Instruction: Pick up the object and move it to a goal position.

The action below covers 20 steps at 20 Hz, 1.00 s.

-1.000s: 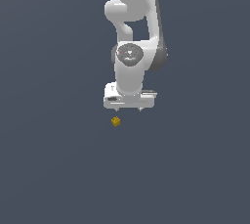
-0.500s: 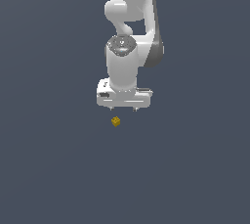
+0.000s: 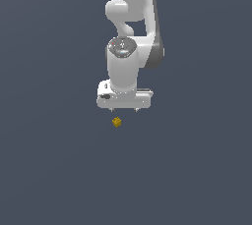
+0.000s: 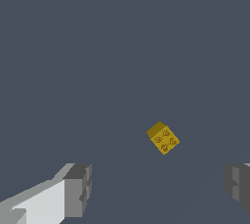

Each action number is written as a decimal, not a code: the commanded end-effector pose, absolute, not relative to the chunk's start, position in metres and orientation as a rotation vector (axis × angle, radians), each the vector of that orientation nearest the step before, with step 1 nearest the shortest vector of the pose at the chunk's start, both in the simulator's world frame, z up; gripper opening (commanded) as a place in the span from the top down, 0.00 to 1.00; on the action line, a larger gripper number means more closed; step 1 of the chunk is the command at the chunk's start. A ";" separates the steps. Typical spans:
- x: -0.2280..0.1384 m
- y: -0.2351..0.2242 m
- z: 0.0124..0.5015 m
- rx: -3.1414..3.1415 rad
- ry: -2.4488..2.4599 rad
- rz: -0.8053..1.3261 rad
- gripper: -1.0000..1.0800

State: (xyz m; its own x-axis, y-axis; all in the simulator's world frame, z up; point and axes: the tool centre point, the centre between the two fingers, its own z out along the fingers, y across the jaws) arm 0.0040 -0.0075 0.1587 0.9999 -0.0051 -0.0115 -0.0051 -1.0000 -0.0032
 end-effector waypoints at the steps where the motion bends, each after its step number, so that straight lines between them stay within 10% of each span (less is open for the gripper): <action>1: 0.003 -0.009 0.155 -3.139 -0.034 0.018 0.04; 20: -0.009 -0.031 0.101 -3.066 -0.700 0.010 0.04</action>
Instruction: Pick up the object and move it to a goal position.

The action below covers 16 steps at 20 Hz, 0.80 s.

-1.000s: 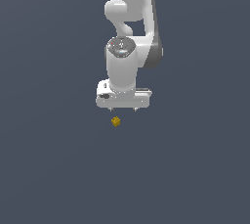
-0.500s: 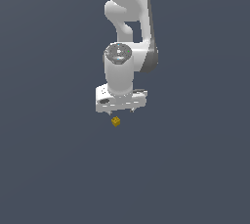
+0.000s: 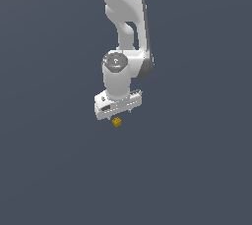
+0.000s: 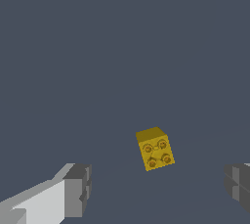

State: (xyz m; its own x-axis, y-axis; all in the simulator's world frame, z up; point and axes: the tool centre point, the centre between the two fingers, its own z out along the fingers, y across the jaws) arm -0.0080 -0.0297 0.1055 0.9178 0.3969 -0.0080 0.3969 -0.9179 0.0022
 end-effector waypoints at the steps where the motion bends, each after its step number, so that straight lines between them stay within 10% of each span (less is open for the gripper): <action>1: -0.010 -0.032 0.098 3.050 0.736 -0.009 0.04; 16: -0.019 -0.040 0.073 2.959 1.054 0.000 0.04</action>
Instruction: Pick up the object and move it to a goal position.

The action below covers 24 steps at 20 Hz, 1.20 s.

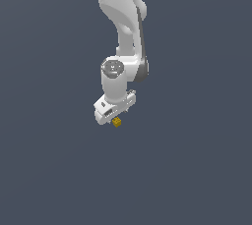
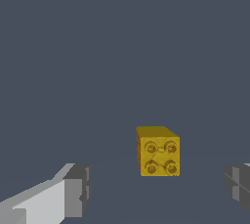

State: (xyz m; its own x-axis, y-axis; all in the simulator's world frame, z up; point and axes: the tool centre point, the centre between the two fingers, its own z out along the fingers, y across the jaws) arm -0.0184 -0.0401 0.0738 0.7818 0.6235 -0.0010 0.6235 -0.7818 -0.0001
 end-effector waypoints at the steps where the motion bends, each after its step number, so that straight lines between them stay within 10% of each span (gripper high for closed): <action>1: -0.019 -0.040 0.072 2.958 1.059 0.000 0.04; 22: -0.019 -0.040 0.022 2.956 1.063 0.000 0.04; 23: -0.019 -0.040 0.022 2.956 1.063 0.000 1.00; 24: -0.019 -0.040 0.022 2.956 1.063 0.000 1.00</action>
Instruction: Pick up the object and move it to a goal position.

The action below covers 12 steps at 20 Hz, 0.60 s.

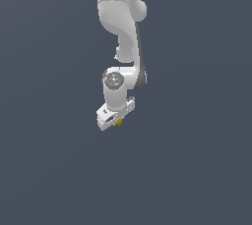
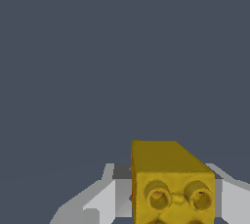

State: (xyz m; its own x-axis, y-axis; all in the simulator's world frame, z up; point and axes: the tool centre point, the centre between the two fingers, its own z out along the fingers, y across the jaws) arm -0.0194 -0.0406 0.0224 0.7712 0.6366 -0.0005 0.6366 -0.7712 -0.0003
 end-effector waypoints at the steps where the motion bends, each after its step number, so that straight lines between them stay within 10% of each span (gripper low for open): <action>1: -0.019 -0.040 0.022 -2.956 -1.063 0.000 1.00; 12: -0.018 -0.042 0.023 -2.957 -1.063 0.000 1.00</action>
